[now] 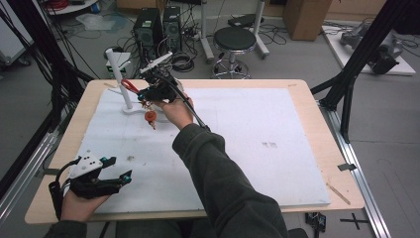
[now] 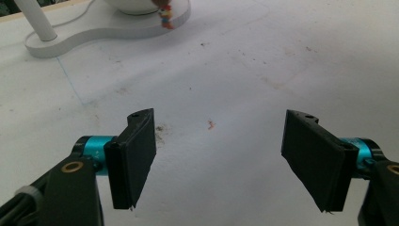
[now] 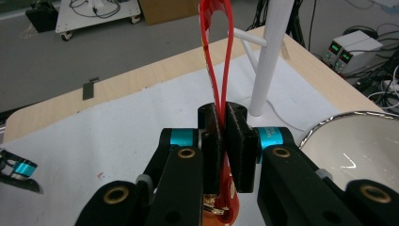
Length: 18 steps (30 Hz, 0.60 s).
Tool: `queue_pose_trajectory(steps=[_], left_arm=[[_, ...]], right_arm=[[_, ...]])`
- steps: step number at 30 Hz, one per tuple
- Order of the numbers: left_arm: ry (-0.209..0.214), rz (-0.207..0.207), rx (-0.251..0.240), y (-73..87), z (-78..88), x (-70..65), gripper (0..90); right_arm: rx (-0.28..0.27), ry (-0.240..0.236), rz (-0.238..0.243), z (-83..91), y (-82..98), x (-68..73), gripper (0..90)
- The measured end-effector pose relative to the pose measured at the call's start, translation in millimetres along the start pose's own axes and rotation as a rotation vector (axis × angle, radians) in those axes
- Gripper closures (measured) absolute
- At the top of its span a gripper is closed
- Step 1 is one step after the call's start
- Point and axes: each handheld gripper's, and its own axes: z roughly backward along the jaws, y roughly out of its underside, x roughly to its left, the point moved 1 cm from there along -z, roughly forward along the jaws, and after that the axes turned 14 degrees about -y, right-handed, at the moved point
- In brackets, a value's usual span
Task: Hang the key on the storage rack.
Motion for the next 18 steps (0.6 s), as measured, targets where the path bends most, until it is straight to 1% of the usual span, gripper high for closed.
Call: queue_pose_trajectory(steps=[2, 3, 8, 12, 13, 14, 16, 18], left_arm=[[0.001, 0.002, -0.001, 0.0, -0.1, -0.3, 27.2], [-0.001, 0.001, 0.001, 0.0, 0.1, -0.6, 27.2], [0.000, 0.000, 0.000, 0.2, -0.2, -0.4, 27.2], [0.001, 0.003, 0.002, 0.4, 0.1, 0.3, 27.2], [0.001, 0.003, 0.003, 0.5, 0.0, 0.4, 27.2], [0.001, 0.003, 0.003, 0.5, 0.0, 0.4, 27.2], [0.001, 0.003, 0.003, 0.5, -0.1, 0.5, 27.2], [0.002, 0.003, 0.001, 0.7, -0.1, 0.5, 27.2]], right_arm=[[0.003, -0.001, -0.003, -2.6, -0.4, -0.4, 85.0], [0.008, 0.005, -0.005, -7.2, -1.4, -1.6, 85.0], [0.018, 0.017, -0.009, -16.9, -5.2, -4.1, 85.0], [0.031, 0.027, -0.015, -21.3, -10.6, -5.9, 85.0], [0.040, 0.023, -0.012, -22.2, -12.3, -6.7, 85.0], [0.044, 0.034, 0.001, -23.1, -15.1, -6.1, 85.0], [0.032, 0.033, 0.002, -24.8, -18.6, -6.3, 85.0], [0.047, 0.042, 0.003, -27.7, -20.4, -7.6, 85.0]])
